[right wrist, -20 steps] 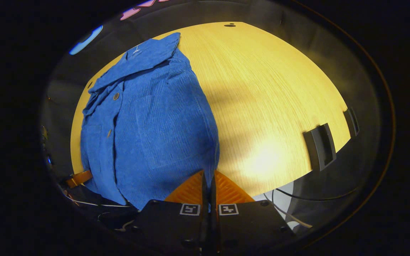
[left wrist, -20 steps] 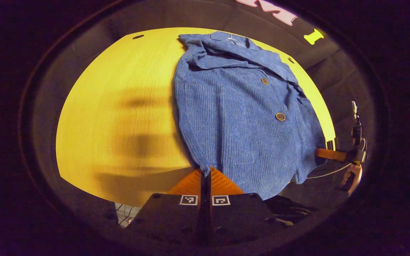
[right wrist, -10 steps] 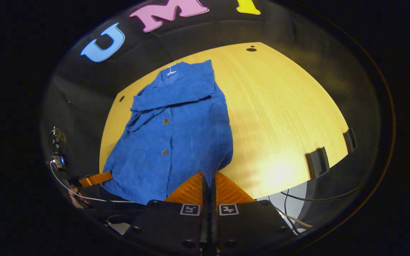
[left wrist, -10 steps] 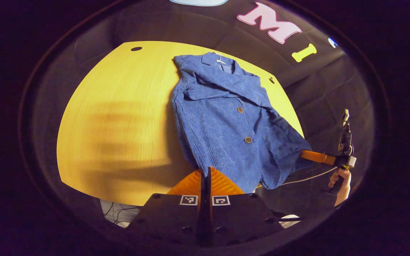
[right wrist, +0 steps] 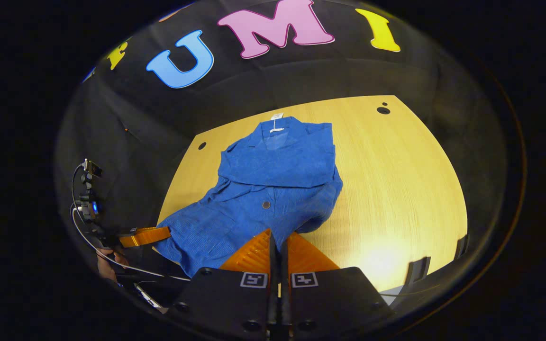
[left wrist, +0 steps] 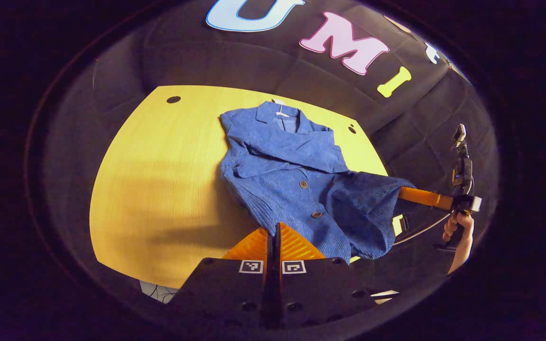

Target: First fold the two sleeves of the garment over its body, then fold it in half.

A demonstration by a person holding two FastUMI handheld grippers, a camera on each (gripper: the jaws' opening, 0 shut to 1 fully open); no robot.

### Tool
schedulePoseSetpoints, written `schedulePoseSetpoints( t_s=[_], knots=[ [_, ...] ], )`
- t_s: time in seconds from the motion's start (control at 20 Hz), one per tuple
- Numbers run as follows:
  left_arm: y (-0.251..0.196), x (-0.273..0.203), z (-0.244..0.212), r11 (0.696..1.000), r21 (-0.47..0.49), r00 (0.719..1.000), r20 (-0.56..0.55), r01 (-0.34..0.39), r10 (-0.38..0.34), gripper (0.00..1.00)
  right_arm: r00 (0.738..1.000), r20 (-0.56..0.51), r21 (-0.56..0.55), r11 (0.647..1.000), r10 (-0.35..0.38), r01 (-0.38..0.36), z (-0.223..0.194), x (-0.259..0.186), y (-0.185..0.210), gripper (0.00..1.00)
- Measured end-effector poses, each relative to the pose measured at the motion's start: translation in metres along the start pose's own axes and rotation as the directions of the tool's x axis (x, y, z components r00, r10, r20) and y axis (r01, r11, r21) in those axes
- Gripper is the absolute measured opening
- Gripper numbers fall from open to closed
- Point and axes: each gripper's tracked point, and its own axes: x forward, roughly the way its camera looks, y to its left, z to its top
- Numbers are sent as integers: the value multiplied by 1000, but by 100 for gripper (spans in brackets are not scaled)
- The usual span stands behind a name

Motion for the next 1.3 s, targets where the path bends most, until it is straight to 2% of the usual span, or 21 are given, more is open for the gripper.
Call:
schedulePoseSetpoints(
  t_s=[0.05, 0.1, 0.15, 0.2, 0.4, 0.55, 0.6, 0.75, 0.85, 1.0, 1.3],
  knots=[
    [-5, 0, 13, 1000, -27, 1000, 24, -5, 6, 0, 1000, 5, -17, 1000, 23, -23, 12, 3, -2, 4],
    [-9, 0, 27, 998, -58, 998, 56, -16, 19, 0, 999, 6, -34, 998, 45, -45, 23, 8, -5, 4],
    [-7, -1, 40, 995, -89, 996, 82, -39, 46, 0, 998, 4, -40, 997, 64, -64, 34, 13, -12, 0],
    [-5, -2, 50, 991, -117, 992, 101, -65, 77, 0, 997, 1, -38, 996, 83, -83, 46, 16, -20, 5],
    [-2, 18, 94, 968, -181, 972, 123, -174, 198, 0, 993, -1, -68, 991, 115, -114, 103, 44, -59, 4],
    [-4, 33, 149, 955, -243, 962, 169, -171, 215, 0, 991, 28, -71, 989, 133, -131, 154, 71, -74, 4],
    [0, 39, 165, 950, -254, 958, 169, -184, 231, 0, 990, 31, -67, 989, 137, -134, 167, 81, -76, 4],
    [25, 68, 209, 941, -205, 943, 139, -270, 301, 0, 989, 55, -42, 990, 139, -136, 204, 115, -85, 4],
    [27, 96, 230, 939, -210, 947, 113, -273, 300, 0, 993, 39, -54, 993, 108, -105, 216, 143, -99, 4],
    [41, 134, 236, 923, -257, 950, 42, -287, 308, 0, 997, -1, -54, 995, 81, -81, 220, 179, -109, 4],
    [55, 171, 260, 926, -258, 958, 16, -274, 288, 0, 997, -48, -23, 998, 56, -57, 238, 228, -117, 4]
  ],
)
